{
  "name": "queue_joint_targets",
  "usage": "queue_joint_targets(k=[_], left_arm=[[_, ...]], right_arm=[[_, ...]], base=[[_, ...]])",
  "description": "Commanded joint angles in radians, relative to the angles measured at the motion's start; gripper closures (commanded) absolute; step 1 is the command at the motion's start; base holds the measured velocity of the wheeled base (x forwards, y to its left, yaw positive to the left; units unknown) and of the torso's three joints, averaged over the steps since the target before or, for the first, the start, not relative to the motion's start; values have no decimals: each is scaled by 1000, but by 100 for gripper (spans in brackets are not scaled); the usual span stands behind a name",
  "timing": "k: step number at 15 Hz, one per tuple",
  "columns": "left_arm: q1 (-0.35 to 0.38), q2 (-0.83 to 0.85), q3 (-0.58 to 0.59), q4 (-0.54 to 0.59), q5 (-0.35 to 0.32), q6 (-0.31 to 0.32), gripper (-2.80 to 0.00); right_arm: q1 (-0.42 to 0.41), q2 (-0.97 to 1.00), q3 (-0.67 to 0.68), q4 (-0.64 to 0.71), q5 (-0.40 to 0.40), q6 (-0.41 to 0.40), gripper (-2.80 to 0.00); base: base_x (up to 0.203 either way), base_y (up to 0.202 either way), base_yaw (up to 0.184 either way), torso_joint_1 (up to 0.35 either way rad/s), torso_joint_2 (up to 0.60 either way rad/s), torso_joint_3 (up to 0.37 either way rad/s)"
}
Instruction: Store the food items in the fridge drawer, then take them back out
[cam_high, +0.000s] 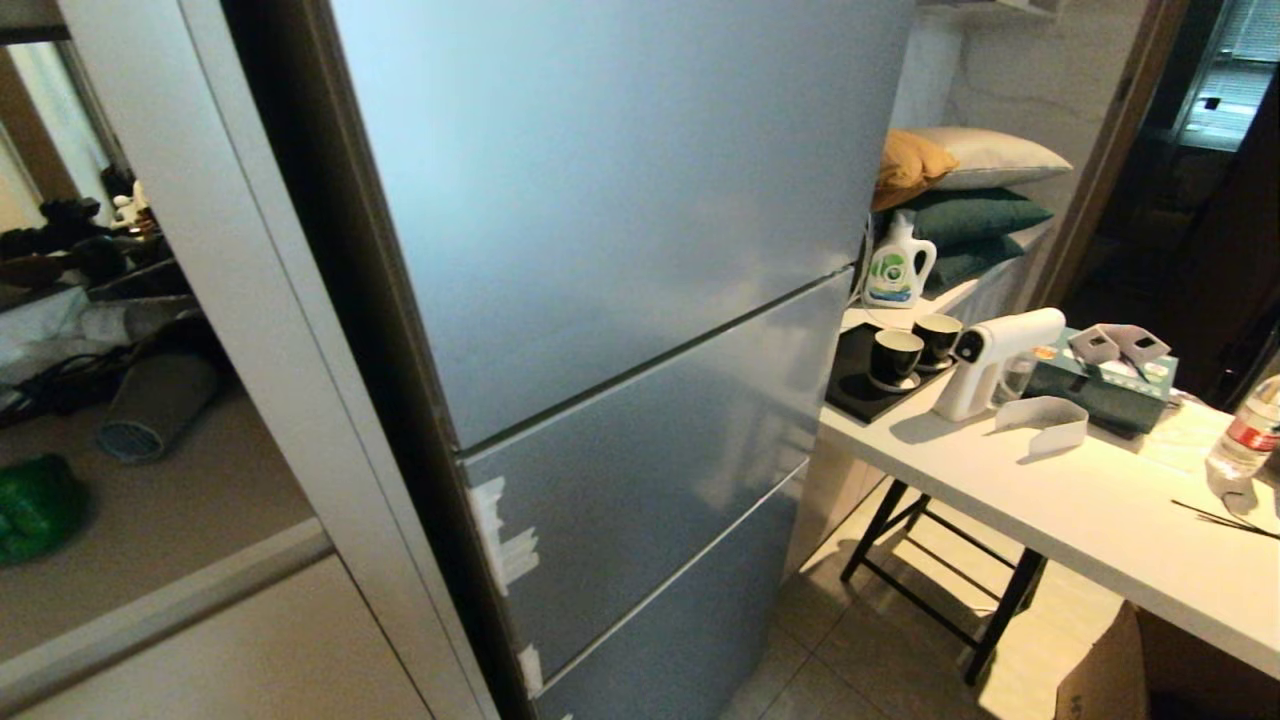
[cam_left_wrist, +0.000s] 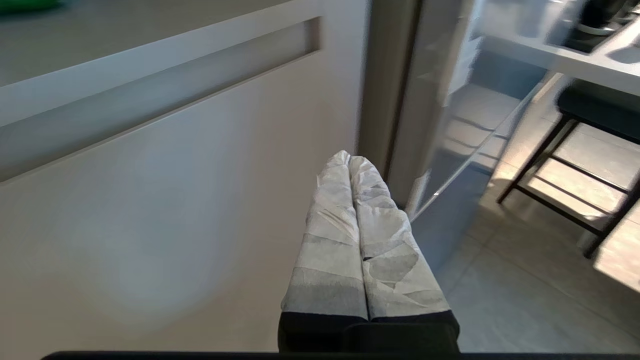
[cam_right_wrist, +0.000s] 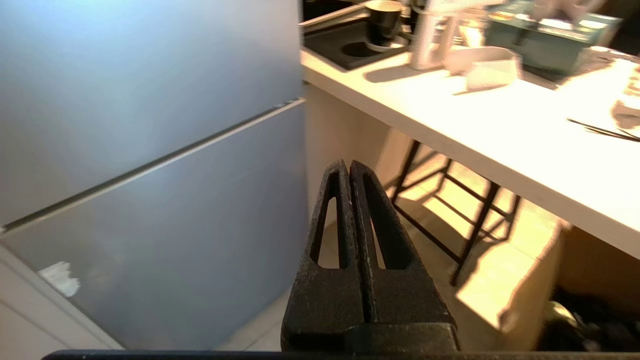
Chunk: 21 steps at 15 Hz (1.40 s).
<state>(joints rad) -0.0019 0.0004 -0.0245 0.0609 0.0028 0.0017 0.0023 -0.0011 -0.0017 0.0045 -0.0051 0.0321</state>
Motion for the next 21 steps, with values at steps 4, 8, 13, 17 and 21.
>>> queue_joint_targets(k=[4, 8, 13, 17, 21], left_arm=[[0, 0, 0, 0, 0, 0, 0], [0, 0, 0, 0, 0, 0, 0], [0, 0, 0, 0, 0, 0, 0], [0, 0, 0, 0, 0, 0, 0], [0, 0, 0, 0, 0, 0, 0]], right_arm=[[1, 1, 0, 0, 1, 0, 0], [1, 1, 0, 0, 1, 0, 0], [1, 1, 0, 0, 1, 0, 0], [1, 1, 0, 0, -1, 2, 0], [1, 1, 0, 0, -1, 2, 0]], base=[[0, 1, -19, 1, 1, 0], [0, 0, 0, 0, 0, 0], [0, 0, 0, 0, 0, 0], [0, 0, 0, 0, 0, 0], [0, 0, 0, 0, 0, 0]])
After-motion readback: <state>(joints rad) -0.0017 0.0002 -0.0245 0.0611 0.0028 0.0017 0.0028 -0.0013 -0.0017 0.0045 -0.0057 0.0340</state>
